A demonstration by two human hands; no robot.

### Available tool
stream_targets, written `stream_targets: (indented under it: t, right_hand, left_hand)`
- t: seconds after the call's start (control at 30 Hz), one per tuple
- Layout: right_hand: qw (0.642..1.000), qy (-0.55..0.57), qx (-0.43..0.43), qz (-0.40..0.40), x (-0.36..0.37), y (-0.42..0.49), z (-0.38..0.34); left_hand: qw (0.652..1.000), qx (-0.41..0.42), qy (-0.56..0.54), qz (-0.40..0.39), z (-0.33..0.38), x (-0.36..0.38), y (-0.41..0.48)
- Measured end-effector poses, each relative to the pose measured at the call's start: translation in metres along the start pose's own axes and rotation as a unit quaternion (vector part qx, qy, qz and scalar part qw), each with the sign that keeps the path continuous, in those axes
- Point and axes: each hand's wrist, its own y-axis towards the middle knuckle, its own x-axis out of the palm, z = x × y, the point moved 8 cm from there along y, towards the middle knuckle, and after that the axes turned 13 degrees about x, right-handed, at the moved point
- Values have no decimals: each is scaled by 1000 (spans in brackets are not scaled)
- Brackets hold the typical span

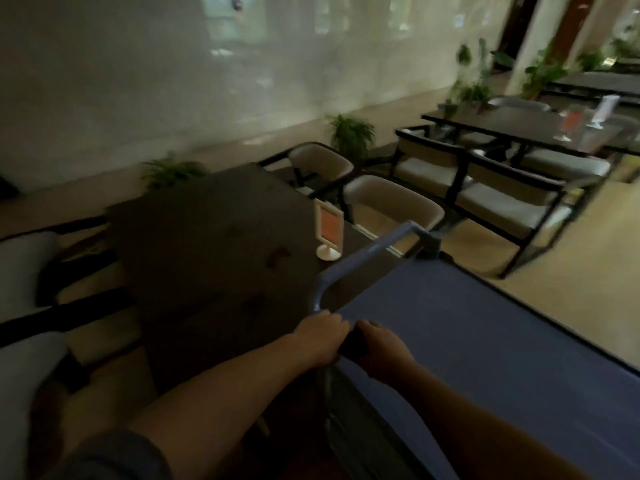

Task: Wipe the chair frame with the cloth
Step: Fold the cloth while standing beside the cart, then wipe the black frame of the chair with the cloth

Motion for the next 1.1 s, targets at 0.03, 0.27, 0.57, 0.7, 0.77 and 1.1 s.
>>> stream_targets:
  t: [0.03, 0.27, 0.57, 0.7, 0.77, 1.1]
  right_hand:
    - [999, -4, -34, -5, -1, -1, -20]
    - [962, -61, -247, -95, 38, -58, -179]
    - [871, -131, -439, -180, 153, -204, -354]
    - [820, -158, -508, -213, 205, -266, -411]
    - [814, -150, -514, -225, 226, -282, -432]
    - [840, -161, -458, -242, 352, -325, -521]
  left_hand:
    - [999, -37, -16, 11, -7, -6, -19]
    - [954, -268, -106, 85, -39, 0, -201]
    - [858, -457, -163, 169, -33, 69, -454]
    - [830, -508, -175, 149, -31, 115, -542]
    - [821, -524, -177, 143, -33, 129, -572]
    - [835, -504, -186, 121, -91, 222, -697]
